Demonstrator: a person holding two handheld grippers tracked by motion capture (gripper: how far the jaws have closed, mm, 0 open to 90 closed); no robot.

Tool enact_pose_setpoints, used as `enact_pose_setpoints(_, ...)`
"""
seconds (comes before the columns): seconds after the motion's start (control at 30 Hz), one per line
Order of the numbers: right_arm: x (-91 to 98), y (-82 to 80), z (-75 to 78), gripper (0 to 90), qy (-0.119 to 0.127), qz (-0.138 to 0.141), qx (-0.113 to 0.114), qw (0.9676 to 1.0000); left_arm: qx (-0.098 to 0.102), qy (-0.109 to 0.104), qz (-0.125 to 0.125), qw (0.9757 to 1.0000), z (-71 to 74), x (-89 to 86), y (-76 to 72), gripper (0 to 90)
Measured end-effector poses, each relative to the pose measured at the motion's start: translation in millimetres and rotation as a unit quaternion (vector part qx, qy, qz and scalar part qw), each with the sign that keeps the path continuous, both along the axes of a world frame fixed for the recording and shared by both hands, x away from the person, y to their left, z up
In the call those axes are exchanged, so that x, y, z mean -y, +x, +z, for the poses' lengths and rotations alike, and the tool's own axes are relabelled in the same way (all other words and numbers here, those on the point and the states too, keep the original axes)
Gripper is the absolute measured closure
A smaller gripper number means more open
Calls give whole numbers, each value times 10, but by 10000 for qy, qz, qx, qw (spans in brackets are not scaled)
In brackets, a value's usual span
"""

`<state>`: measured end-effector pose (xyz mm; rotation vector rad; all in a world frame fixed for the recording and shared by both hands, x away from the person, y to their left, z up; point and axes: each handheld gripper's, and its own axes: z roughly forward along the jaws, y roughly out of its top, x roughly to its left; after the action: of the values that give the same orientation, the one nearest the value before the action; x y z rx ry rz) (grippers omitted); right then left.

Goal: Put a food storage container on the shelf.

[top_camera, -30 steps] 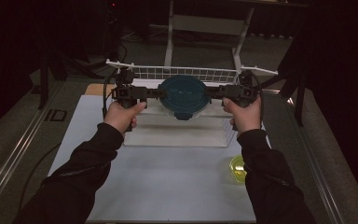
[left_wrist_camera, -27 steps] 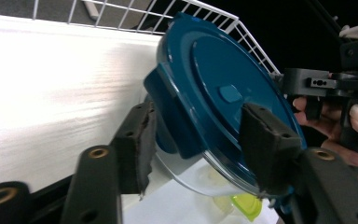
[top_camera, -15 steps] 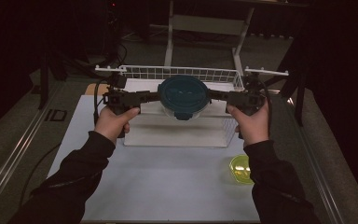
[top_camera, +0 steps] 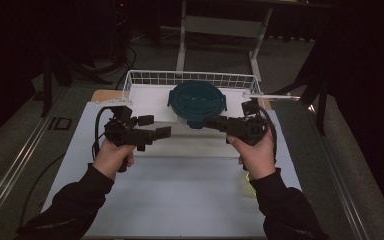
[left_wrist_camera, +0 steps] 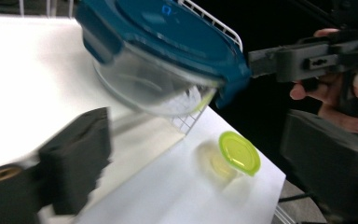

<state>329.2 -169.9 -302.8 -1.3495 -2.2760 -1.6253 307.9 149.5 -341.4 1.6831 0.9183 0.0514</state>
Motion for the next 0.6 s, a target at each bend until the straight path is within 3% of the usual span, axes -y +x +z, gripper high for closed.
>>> enact_pose_setpoints(0.13, -56, -46, -116, 640, -9, 89, -83, 9999, 14, -18, -7, 10000, -140, -26, -134, 9)
enact_pose_setpoints(0.17, -62, -72, -160, 737, -62, 39, -29, 10000, 62, 70, -16, 10000, -208, -24, -196, 9)
enact_pose_setpoints(0.2, -62, -72, -160, 737, -62, 39, -29, 10000, 62, 70, -16, 10000, -208, -24, -196, 9)
enact_pose_setpoints(0.23, -57, -76, -199, 825, -44, 17, -81, 10000, 124, 136, 16, 9998, -280, -20, -259, 9)
enact_pose_setpoints(0.3, -61, -76, -226, 895, -78, 36, -137, 9999, 173, 214, 23, 9996, -360, -13, -327, 9)
enact_pose_setpoints(0.6, -209, -108, -280, 897, -162, 169, -174, 9996, 250, 361, 107, 9990, -606, 2, -484, 9)
